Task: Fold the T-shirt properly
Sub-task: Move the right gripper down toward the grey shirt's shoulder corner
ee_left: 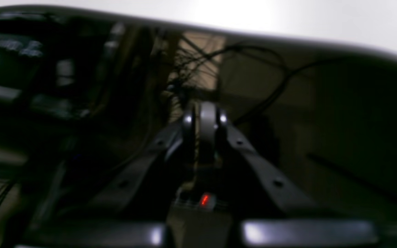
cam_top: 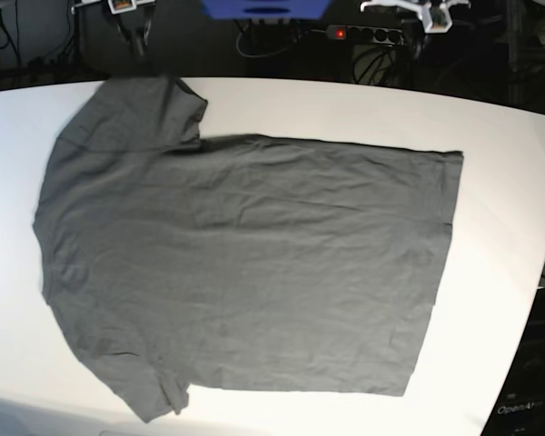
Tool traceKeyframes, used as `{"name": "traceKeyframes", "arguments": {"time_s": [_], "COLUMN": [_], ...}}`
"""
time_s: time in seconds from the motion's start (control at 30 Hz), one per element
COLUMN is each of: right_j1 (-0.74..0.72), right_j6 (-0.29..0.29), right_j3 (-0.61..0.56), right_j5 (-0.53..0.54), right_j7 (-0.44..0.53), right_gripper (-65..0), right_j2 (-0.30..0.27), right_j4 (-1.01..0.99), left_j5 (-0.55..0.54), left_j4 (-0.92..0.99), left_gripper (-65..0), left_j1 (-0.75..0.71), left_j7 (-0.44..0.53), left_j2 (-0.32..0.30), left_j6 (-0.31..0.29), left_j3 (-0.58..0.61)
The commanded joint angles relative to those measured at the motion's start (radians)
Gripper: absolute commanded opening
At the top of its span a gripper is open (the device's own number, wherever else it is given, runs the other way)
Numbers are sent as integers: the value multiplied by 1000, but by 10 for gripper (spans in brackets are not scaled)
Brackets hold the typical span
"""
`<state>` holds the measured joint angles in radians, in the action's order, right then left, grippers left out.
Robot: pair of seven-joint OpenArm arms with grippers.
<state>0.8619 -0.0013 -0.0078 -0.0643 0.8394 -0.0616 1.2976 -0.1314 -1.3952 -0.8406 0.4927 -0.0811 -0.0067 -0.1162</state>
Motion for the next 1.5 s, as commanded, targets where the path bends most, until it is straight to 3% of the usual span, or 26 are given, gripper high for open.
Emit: {"name": "traceKeyframes", "arguments": {"time_s": [0.0,0.3,0.47,0.57,0.83,1.27,1.47], "right_j1": [3,-73,-68,-63,-33,-80,-80], "right_j6": [-3,-4,-9,-9,-10,-6,-4], "right_j3": [4,6,7,7,7,4,1], "right_j5": [2,7,8,8,65,65,62], "right_j7": [2,-105,-99,-99,-98,-99,-96], "right_gripper": [-550,-538,-418,-377,-376,-371,-197], "right_j2": [-4,-24,-20,-17,-17,-22,-24], "right_j4": [12,10,10,9,4,-86,-83], "left_j5": [-1,-1,-1,-1,-1,-1,-1], "left_j4": [-20,-175,-210,-212,-210,-210,-210], "left_gripper": [-638,-638,-638,-638,-638,-638,-638], "left_j1": [-9,-1,7,22,34,31,28], "left_j7": [5,-131,-191,-207,-226,-226,-226], "left_j2": [-4,-4,-4,-6,-6,-23,-23], "left_j6": [4,4,4,4,4,4,6], "left_j3": [-4,-3,-3,-3,-4,-6,-6]}}
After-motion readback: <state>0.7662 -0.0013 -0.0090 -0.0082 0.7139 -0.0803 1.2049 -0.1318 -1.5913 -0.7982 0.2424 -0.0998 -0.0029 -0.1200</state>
